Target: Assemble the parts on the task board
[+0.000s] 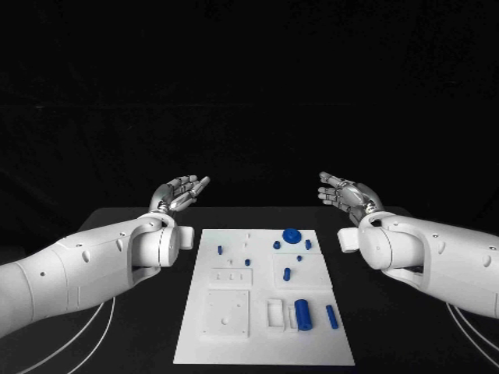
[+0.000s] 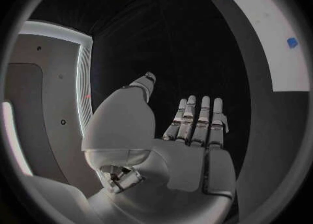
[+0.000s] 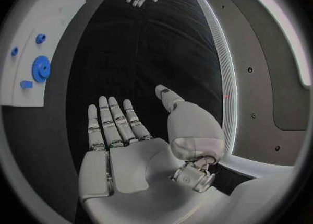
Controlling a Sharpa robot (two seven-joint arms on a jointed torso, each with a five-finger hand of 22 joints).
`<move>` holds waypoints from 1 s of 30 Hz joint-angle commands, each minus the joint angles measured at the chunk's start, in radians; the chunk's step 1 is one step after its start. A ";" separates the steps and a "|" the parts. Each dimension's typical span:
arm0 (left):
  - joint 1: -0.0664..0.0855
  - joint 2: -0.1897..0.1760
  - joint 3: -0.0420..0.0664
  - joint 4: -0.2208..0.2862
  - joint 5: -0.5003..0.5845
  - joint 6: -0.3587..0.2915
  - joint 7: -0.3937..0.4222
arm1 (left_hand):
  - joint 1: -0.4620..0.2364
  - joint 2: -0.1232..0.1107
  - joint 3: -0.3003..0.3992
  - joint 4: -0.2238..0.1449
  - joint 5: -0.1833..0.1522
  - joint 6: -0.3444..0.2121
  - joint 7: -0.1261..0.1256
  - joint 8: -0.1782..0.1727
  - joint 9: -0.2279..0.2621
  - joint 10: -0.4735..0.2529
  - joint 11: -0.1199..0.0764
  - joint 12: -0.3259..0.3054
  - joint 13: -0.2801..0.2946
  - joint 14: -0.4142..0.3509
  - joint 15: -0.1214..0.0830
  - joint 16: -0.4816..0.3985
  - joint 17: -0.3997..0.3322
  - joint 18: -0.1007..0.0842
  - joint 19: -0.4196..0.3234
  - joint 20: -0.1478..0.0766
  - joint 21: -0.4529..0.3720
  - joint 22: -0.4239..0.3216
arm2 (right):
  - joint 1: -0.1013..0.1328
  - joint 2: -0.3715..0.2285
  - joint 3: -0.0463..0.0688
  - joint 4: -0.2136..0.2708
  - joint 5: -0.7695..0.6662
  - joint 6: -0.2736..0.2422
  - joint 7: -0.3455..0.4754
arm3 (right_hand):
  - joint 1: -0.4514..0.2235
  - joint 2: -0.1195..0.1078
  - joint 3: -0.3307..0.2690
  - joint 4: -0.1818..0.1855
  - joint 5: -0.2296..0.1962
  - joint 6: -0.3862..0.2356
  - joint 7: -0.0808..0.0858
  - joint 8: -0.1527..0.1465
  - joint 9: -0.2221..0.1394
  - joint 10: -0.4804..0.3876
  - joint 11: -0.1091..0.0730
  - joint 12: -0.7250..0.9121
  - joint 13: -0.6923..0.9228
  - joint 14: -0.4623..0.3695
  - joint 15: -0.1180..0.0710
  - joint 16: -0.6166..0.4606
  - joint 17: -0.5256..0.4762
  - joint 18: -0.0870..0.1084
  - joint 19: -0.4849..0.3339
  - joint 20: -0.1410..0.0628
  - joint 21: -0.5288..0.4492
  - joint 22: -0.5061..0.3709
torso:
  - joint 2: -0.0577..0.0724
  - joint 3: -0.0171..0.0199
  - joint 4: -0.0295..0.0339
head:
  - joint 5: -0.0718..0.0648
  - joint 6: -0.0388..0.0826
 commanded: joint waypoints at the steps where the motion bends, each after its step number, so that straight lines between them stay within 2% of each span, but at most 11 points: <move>1: 0.025 0.021 -0.013 -0.058 0.033 0.141 -0.067 | 0.021 -0.003 0.002 0.008 0.006 0.009 0.002 0.007 0.007 0.012 0.002 0.005 0.002 0.010 0.002 0.007 0.008 -0.008 0.008 0.002 0.007 0.033 | 0.026 0.008 -0.013 -0.046 -0.029 0.221 -0.125 | 0.078 -0.011 0.014 -0.075 -0.010 0.032 0.063 0.021 0.010 0.041 0.009 0.009 0.004 0.036 0.009 0.019 0.013 0.020 0.037 0.010 0.011 0.083 | 0.000 0.0000 0.0000 | 0.000 0.000; 5: 0.050 0.041 -0.031 -0.117 0.042 0.180 -0.088 | 0.024 -0.001 -0.002 0.008 0.006 0.010 0.004 0.007 0.007 0.014 0.004 0.005 0.002 0.011 0.002 0.008 0.008 -0.008 0.008 0.001 0.007 0.033 | 0.056 0.016 -0.032 -0.095 -0.034 0.292 -0.170 | 0.123 -0.024 0.038 -0.139 -0.024 0.067 0.066 0.037 0.011 0.086 0.014 0.018 0.007 0.078 0.012 0.039 0.019 0.038 0.077 0.013 0.018 0.095 | 0.000 0.0000 0.0000 | 0.000 0.000; 10: 0.058 0.047 -0.037 -0.135 0.044 0.191 -0.094 | 0.042 0.021 -0.026 0.005 0.006 0.026 0.024 0.013 0.010 0.034 0.017 0.012 0.005 0.036 0.006 0.021 0.013 -0.008 0.025 -0.007 0.018 0.032 | 0.069 0.019 -0.040 -0.115 -0.036 0.322 -0.188 | 0.173 -0.049 0.105 -0.191 -0.050 0.137 0.073 0.064 0.015 0.167 0.019 0.038 0.011 0.145 0.025 0.065 0.026 0.070 0.156 0.015 0.028 0.085 | 0.000 0.0000 0.0000 | 0.000 0.000; 11: 0.058 0.037 -0.037 -0.121 0.038 0.214 -0.099 | 0.056 0.031 -0.039 0.002 0.006 0.039 0.033 0.017 0.012 0.048 0.023 0.016 0.007 0.054 0.006 0.030 0.015 -0.008 0.038 -0.014 0.024 0.031 | 0.069 0.038 -0.040 -0.182 -0.383 0.240 -0.171 | 0.184 -0.053 0.122 -0.200 -0.048 0.155 0.072 0.071 0.016 0.188 0.016 0.044 0.013 0.166 0.025 0.074 0.028 0.077 0.174 0.014 0.030 0.083 | 0.000 -0.0024 0.0008 | 0.007 -0.008; 13: 0.058 0.031 -0.037 -0.112 0.033 0.212 -0.098 | 0.085 0.054 -0.065 -0.003 0.009 0.075 0.052 0.029 0.015 0.078 0.038 0.026 0.010 0.088 0.010 0.045 0.018 -0.005 0.066 -0.026 0.034 0.030 | 0.069 0.040 -0.040 -0.189 -0.436 0.229 -0.170 | 0.198 -0.060 0.152 -0.208 -0.048 0.184 0.069 0.080 0.016 0.219 0.006 0.050 0.013 0.199 0.014 0.086 0.032 0.090 0.208 0.016 0.034 0.078 | 0.000 -0.0016 0.0024 | 0.008 -0.008; 17: 0.058 0.017 -0.037 -0.092 0.019 0.219 -0.098 | 0.183 0.101 -0.122 -0.020 0.065 0.158 0.076 0.042 0.010 0.165 0.063 0.053 0.018 0.200 0.020 0.083 0.018 0.013 0.176 -0.064 0.064 0.020 | 0.069 0.043 -0.039 -0.197 -0.521 0.214 -0.171 | 0.220 -0.074 0.197 -0.212 -0.054 0.236 0.059 0.093 0.015 0.276 -0.014 0.060 0.014 0.262 -0.010 0.109 0.039 0.115 0.277 0.017 0.043 0.070 | 0.002 -0.0009 0.0008 | 0.009 -0.004; 22: 0.059 -0.004 -0.037 -0.057 0.001 0.228 -0.094 | 0.301 0.132 -0.153 -0.043 0.113 0.274 0.096 0.057 0.000 0.309 0.073 0.098 0.033 0.379 -0.007 0.150 0.032 0.042 0.315 -0.100 0.107 0.016 | 0.070 0.056 -0.039 -0.210 -0.679 0.197 -0.176 | 0.248 -0.093 0.264 -0.210 -0.092 0.315 0.042 0.111 0.015 0.368 -0.046 0.078 0.019 0.393 -0.065 0.163 0.073 0.154 0.429 0.011 0.075 0.053 | 0.008 0.0007 -0.0010 | 0.010 -0.003; 23: 0.059 -0.006 -0.037 -0.052 -0.001 0.229 -0.095 | 0.319 0.132 -0.143 -0.043 0.092 0.288 0.097 0.056 -0.004 0.324 0.073 0.101 0.033 0.400 -0.013 0.156 0.035 0.046 0.333 -0.105 0.113 0.016 | 0.070 0.059 -0.039 -0.212 -0.702 0.197 -0.177 | 0.251 -0.097 0.275 -0.209 -0.096 0.327 0.039 0.115 0.017 0.382 -0.051 0.081 0.021 0.412 -0.075 0.171 0.080 0.154 0.451 0.006 0.081 0.051 | 0.009 0.0009 -0.0010 | 0.010 -0.003; 24: 0.059 -0.010 -0.037 -0.044 -0.007 0.227 -0.095 | 0.339 0.129 -0.123 -0.039 0.071 0.309 0.099 0.057 -0.007 0.350 0.073 0.107 0.035 0.432 -0.021 0.168 0.040 0.050 0.357 -0.112 0.122 0.016 | 0.070 0.063 -0.039 -0.216 -0.746 0.196 -0.177 | 0.257 -0.101 0.289 -0.208 -0.101 0.344 0.035 0.120 0.020 0.402 -0.058 0.085 0.025 0.449 -0.091 0.189 0.092 0.154 0.492 -0.005 0.095 0.051 | 0.011 0.0014 -0.0006 | 0.010 -0.003; 27: 0.061 -0.034 -0.036 -0.002 -0.021 0.232 -0.095 | 0.371 0.119 -0.101 -0.034 0.067 0.353 0.097 0.051 -0.016 0.404 0.066 0.112 0.038 0.527 -0.053 0.207 0.063 0.062 0.432 -0.138 0.164 0.029 | 0.070 0.073 -0.038 -0.218 -0.913 0.207 -0.180 | 0.264 -0.111 0.317 -0.211 -0.078 0.388 0.024 0.128 0.028 0.455 -0.084 0.089 0.032 0.644 -0.181 0.294 0.172 0.154 0.717 -0.086 0.196 0.066 | 0.019 0.0034 0.0007 | 0.009 -0.002; 30: 0.065 -0.051 -0.035 0.034 -0.028 0.233 -0.093 | 0.381 0.110 -0.106 -0.032 0.061 0.371 0.095 0.038 -0.025 0.423 0.063 0.102 0.035 0.584 -0.082 0.240 0.087 0.065 0.476 -0.159 0.198 0.033 | 0.070 0.077 -0.035 -0.209 -1.031 0.222 -0.184 | 0.282 -0.120 0.309 -0.216 -0.071 0.412 0.016 0.130 0.033 0.488 -0.116 0.091 0.039 0.800 -0.220 0.411 0.255 0.154 0.894 -0.155 0.290 0.095 | 0.029 0.0052 0.0034 | 0.004 0.000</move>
